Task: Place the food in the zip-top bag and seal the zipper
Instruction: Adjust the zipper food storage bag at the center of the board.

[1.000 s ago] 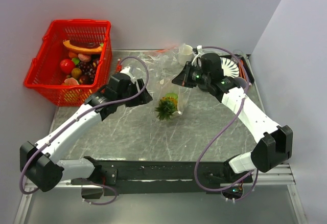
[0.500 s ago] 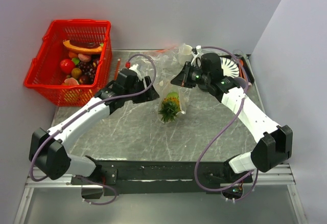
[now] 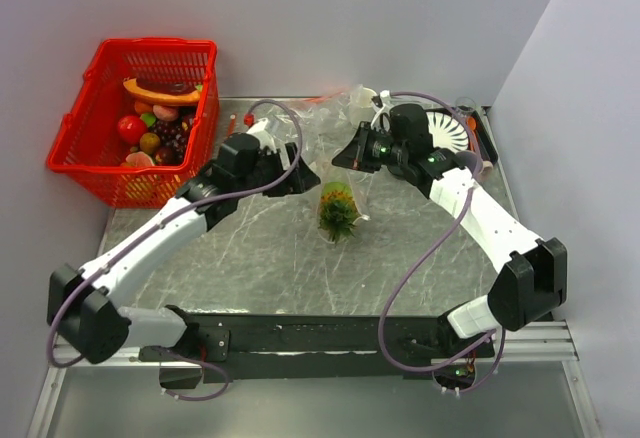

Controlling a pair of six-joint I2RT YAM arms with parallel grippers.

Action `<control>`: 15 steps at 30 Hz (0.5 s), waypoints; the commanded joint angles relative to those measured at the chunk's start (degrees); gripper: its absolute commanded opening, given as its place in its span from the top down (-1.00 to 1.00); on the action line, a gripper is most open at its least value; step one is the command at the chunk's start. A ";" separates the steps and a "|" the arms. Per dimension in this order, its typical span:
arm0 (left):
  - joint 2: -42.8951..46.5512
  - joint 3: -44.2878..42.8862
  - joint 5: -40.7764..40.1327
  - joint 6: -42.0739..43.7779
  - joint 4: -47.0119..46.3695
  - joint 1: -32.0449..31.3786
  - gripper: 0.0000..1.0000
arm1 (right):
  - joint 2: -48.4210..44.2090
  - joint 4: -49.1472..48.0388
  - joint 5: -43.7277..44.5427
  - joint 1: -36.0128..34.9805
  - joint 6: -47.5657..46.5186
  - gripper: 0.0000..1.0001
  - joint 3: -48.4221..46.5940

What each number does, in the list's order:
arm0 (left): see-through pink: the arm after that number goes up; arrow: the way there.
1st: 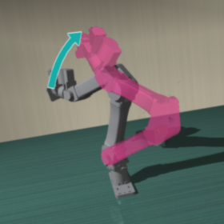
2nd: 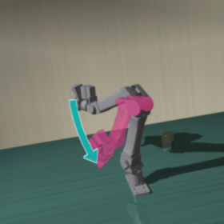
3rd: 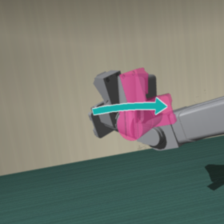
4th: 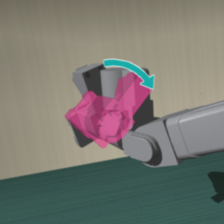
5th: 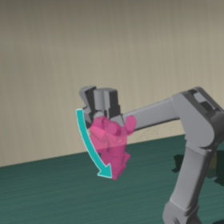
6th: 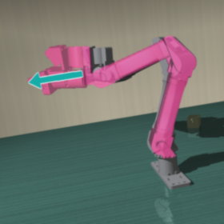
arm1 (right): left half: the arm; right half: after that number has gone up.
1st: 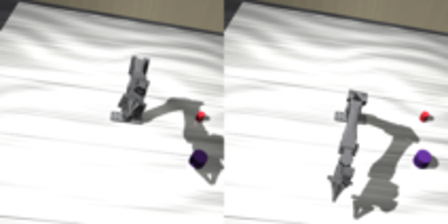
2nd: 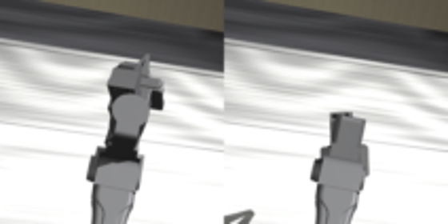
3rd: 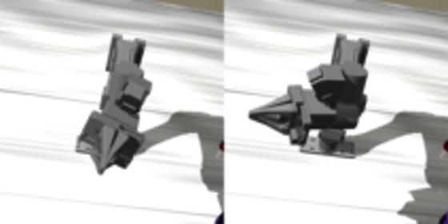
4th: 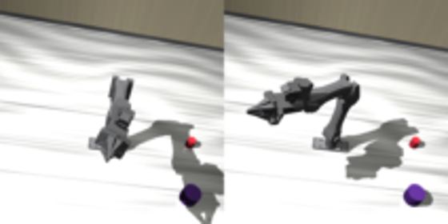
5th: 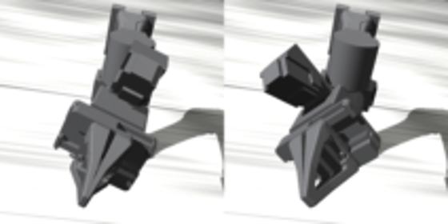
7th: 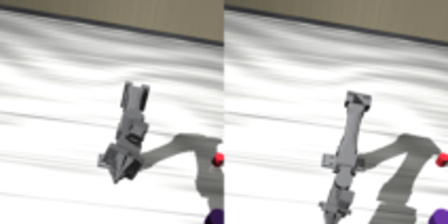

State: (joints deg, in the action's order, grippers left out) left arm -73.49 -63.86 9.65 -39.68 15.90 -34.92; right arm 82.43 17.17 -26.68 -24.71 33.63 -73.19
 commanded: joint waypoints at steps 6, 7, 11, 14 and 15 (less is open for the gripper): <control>-2.44 -2.85 2.65 2.59 -1.92 -0.24 -0.41 | 0.45 -3.19 -1.80 0.10 1.00 1.00 -3.36; -2.88 -2.85 2.57 2.50 -2.01 -0.33 -0.41 | 0.45 -3.19 -1.80 0.19 1.09 1.00 -3.45; -5.86 -3.99 1.25 2.94 -1.14 -0.33 -0.37 | 0.27 -2.93 -1.89 0.10 1.00 1.00 -3.63; -7.53 -4.96 0.20 3.12 -0.78 -0.33 -0.13 | 0.10 -2.40 -1.89 0.10 0.48 1.00 -3.72; -8.06 -5.66 0.02 3.64 -0.61 -0.33 0.22 | 0.01 -2.05 -1.89 0.10 0.30 1.00 -3.80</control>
State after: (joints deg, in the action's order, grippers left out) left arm -80.66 -65.08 10.55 -37.91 15.73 -34.98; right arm 82.91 16.95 -27.73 -24.71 34.26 -73.30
